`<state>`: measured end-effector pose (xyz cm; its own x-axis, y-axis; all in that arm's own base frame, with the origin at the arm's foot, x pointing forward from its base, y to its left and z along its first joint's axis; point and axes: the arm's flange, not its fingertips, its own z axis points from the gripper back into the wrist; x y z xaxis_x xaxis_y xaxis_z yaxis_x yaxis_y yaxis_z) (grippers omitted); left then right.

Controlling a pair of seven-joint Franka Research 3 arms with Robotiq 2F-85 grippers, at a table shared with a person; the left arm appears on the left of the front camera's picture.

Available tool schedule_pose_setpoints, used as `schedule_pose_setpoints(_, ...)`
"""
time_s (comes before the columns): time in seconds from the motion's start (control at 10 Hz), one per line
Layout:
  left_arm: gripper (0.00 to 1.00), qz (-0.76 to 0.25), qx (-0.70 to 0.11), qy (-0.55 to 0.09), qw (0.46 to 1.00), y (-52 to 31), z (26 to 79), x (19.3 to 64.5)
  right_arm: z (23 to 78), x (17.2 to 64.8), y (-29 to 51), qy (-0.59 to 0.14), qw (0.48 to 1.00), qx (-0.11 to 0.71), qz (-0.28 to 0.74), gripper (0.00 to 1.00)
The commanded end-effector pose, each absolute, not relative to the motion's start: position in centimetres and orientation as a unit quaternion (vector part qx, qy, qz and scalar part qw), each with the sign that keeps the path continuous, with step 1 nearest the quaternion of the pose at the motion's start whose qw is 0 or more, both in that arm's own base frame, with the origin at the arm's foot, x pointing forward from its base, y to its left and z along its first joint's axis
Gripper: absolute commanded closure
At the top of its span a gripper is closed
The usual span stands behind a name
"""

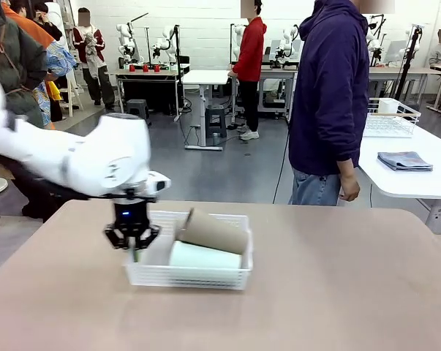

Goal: Clean and organize the cups into the basket.
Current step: Move the Organizing basket back to the left side of the table.

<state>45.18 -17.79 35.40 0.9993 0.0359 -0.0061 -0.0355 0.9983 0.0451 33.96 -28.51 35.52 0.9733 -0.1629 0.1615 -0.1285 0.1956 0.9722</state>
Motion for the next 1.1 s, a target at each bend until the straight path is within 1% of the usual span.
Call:
schedule_pose_setpoints(0.0,0.94,-0.015,0.066,-0.038,0.997,-11.2,36.0,42.1,35.6,33.9,-28.2,-0.118,0.767,0.63,-0.012,0.0)
schedule_pose_setpoints(0.2,0.94,0.005,0.069,-0.031,0.997,-4.5,35.2,41.3,35.6,33.9,-28.2,-0.118,0.767,0.63,-0.012,0.0)
schedule_pose_setpoints(0.5,0.94,0.027,0.021,-0.008,0.999,4.4,34.1,41.2,35.6,33.9,-28.2,-0.118,0.767,0.63,-0.012,0.0)
schedule_pose_setpoints(0.7,0.94,0.033,0.013,-0.002,0.999,7.3,33.7,41.6,35.6,33.9,-28.2,-0.118,0.767,0.63,-0.012,0.0)
schedule_pose_setpoints(0.8,0.94,0.044,0.01,-0.01,0.999,7.1,33.9,41.7,35.6,33.9,-28.2,-0.118,0.767,0.63,-0.012,0.0)
schedule_pose_setpoints(0.9,0.94,0.038,0.021,0.001,0.999,6.9,34.0,40.7,35.6,33.9,-28.2,-0.118,0.767,0.63,-0.012,0.0)
schedule_pose_setpoints(1.0,0.94,0.038,0.021,0.001,0.999,6.9,34.0,40.7,35.6,33.9,-28.2,-0.118,0.767,0.63,-0.012,0.0)
